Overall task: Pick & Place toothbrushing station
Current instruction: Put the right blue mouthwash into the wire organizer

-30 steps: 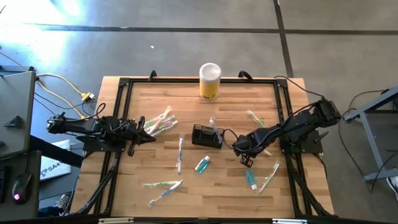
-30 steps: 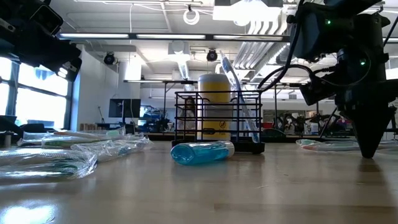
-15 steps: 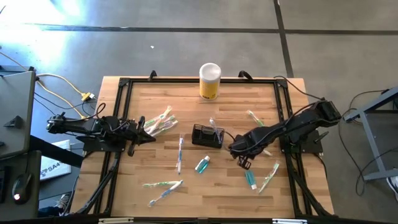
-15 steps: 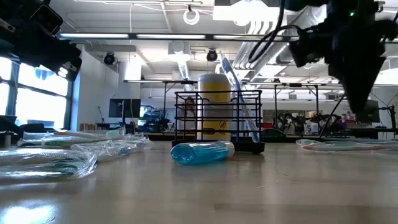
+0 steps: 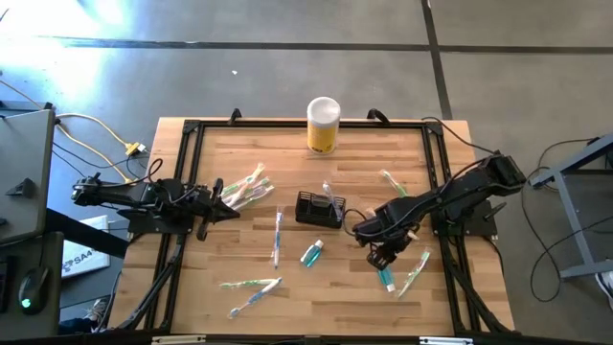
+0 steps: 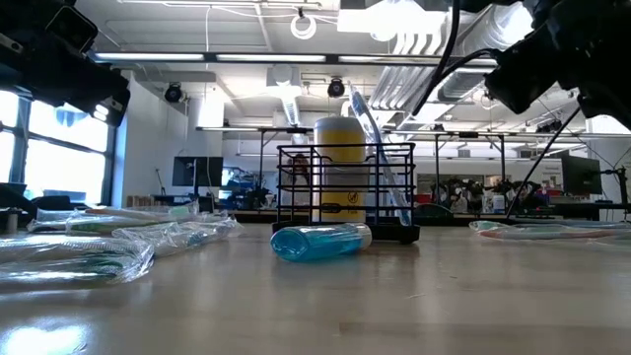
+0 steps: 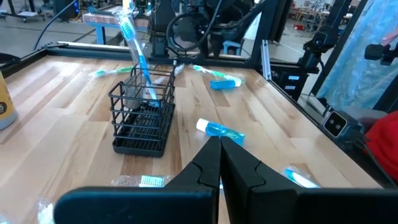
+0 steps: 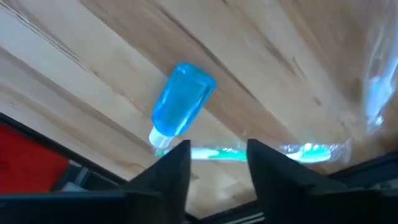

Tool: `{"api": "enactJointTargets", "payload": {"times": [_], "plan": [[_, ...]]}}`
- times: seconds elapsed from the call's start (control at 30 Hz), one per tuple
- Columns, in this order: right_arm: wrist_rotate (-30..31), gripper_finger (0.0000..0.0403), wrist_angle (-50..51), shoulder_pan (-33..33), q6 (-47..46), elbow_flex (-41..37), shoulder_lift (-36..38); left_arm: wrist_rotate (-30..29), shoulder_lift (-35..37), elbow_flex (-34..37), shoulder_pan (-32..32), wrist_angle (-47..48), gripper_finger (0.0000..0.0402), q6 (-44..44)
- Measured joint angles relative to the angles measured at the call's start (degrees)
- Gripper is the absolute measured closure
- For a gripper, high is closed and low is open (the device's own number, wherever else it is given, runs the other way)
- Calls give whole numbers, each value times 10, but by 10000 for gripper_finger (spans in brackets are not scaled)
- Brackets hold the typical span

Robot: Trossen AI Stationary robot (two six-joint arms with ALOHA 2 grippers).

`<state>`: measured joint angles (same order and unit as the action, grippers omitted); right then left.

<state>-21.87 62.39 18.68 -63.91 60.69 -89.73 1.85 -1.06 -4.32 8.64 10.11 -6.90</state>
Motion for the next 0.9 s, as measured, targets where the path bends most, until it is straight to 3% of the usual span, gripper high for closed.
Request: {"api": "enactJointTargets", "payload": {"times": [0.2, 0.37, 0.63, 0.9], "plan": [[13, 169, -40, 41, -88, 0, 0, 1, 0, 0, 0, 0, 402, 0], [77, 131, -85, 82, -183, 1, -3, 2, 0, 0, 0, 0, 402, 0], [161, 123, -89, 116, -248, -22, -7, 2, 0, 0, 0, 0, 402, -4], [146, 125, -114, 120, -246, -27, -18, 2, 0, 0, 0, 0, 402, -4]]}}
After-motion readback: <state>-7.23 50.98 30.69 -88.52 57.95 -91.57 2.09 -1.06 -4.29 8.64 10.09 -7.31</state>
